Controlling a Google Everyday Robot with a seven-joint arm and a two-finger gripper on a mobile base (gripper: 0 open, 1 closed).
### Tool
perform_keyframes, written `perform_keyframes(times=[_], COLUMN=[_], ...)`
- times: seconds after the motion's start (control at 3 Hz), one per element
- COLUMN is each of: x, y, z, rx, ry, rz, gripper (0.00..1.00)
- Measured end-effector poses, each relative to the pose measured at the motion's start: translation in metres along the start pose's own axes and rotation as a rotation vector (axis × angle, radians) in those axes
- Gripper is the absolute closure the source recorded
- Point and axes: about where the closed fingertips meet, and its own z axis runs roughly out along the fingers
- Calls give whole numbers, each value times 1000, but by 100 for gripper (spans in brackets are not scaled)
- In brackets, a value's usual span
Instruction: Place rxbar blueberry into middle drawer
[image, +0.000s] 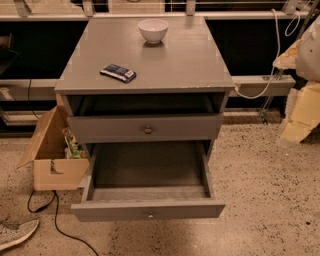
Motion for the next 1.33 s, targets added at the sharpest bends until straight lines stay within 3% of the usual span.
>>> perform_keyframes(times=[0.33, 0.67, 1.0, 1.33], x=[0, -19, -59, -60], y=[0, -20, -56, -58], z=[0, 2, 24, 26], rx=[0, 28, 30, 33], ry=[0, -64, -164, -169], rz=[0, 47, 89, 96], gripper=[0, 0, 0, 0])
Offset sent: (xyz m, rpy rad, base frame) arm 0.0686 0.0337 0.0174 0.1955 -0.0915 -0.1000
